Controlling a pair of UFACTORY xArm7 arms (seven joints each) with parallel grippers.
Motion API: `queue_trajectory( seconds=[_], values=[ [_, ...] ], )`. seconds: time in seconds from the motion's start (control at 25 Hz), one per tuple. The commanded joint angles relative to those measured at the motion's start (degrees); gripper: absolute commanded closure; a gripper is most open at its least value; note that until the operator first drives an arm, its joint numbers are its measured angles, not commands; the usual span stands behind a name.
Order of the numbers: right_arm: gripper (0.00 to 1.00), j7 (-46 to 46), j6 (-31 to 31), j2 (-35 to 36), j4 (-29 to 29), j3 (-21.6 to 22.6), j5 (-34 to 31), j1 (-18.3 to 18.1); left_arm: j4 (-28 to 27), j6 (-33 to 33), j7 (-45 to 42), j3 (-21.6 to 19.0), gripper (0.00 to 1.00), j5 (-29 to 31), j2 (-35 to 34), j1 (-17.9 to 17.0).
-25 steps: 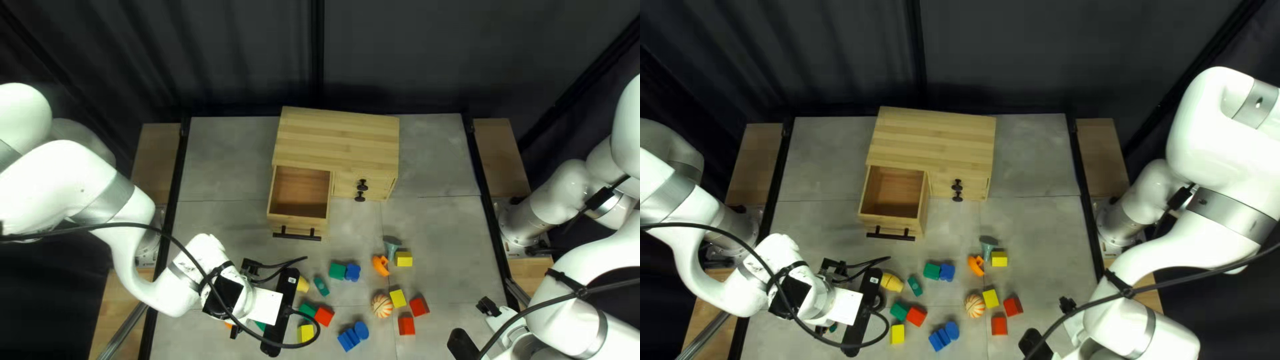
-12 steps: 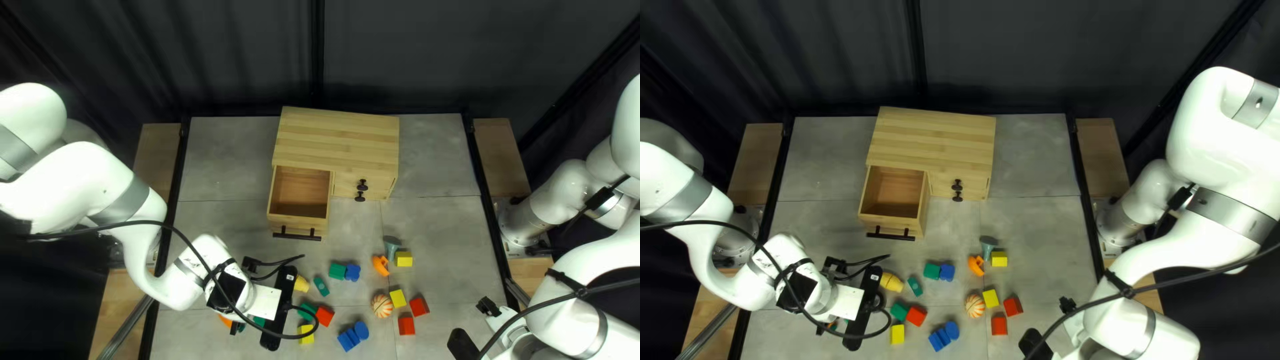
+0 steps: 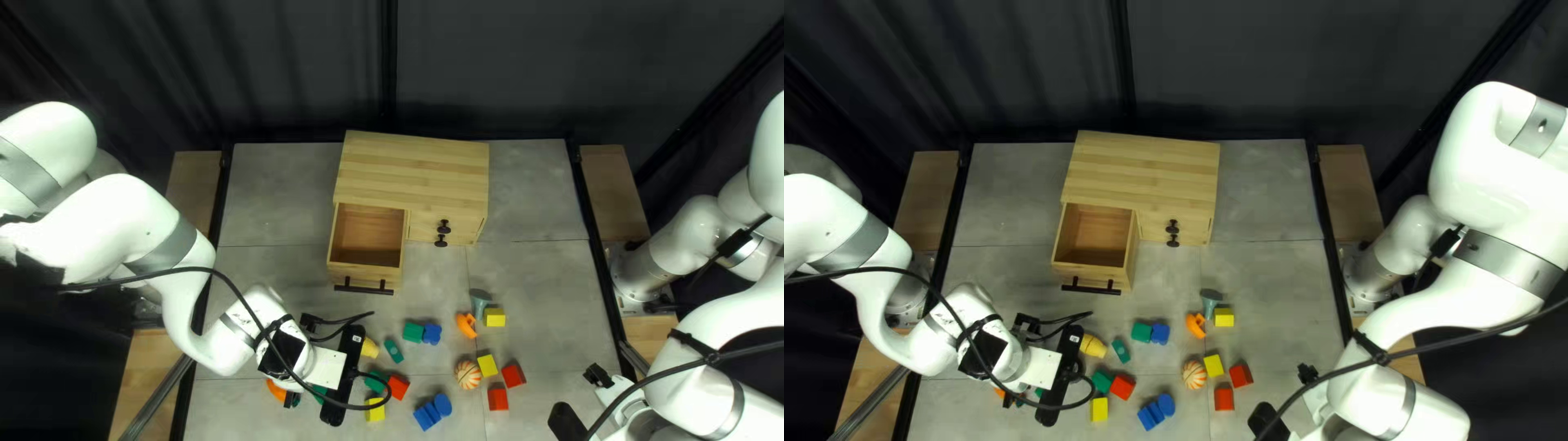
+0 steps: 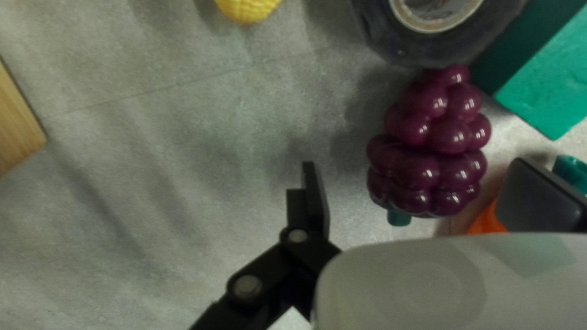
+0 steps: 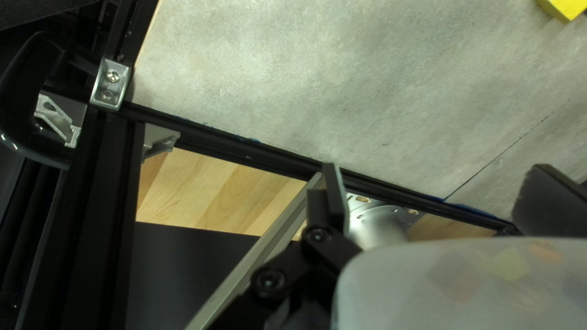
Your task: Open drawers and place objects into drawer and close
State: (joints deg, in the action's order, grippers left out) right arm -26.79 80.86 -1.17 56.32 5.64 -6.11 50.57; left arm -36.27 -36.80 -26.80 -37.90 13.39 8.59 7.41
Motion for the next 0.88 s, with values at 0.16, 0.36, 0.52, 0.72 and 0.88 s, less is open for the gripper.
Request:
queue_trajectory(
  seconds=[0.16,0.36,0.52,0.72,0.88],
  values=[
    [0.0,0.0,0.0,0.0,0.0,0.0,0.0,0.0,-0.9,-5.7,4.2,-0.6,1.0,-5.6,-6.8,0.5],
    [0.0,0.0,0.0,0.0,0.0,0.0,0.0,0.0,-4.1,-19.6,12.6,4.2,1.0,-11.7,-20.2,0.7],
    [0.0,0.0,0.0,0.0,0.0,0.0,0.0,0.0,-9.4,-26.6,15.5,7.5,1.0,-9.0,-24.1,3.2],
    [0.0,0.0,0.0,0.0,0.0,0.0,0.0,0.0,-18.2,-30.9,18.0,9.7,1.0,-2.3,-21.1,7.4],
    [0.0,0.0,0.0,0.0,0.0,0.0,0.0,0.0,-20.1,-28.7,17.8,11.3,1.0,3.0,-17.9,10.3]
  ],
)
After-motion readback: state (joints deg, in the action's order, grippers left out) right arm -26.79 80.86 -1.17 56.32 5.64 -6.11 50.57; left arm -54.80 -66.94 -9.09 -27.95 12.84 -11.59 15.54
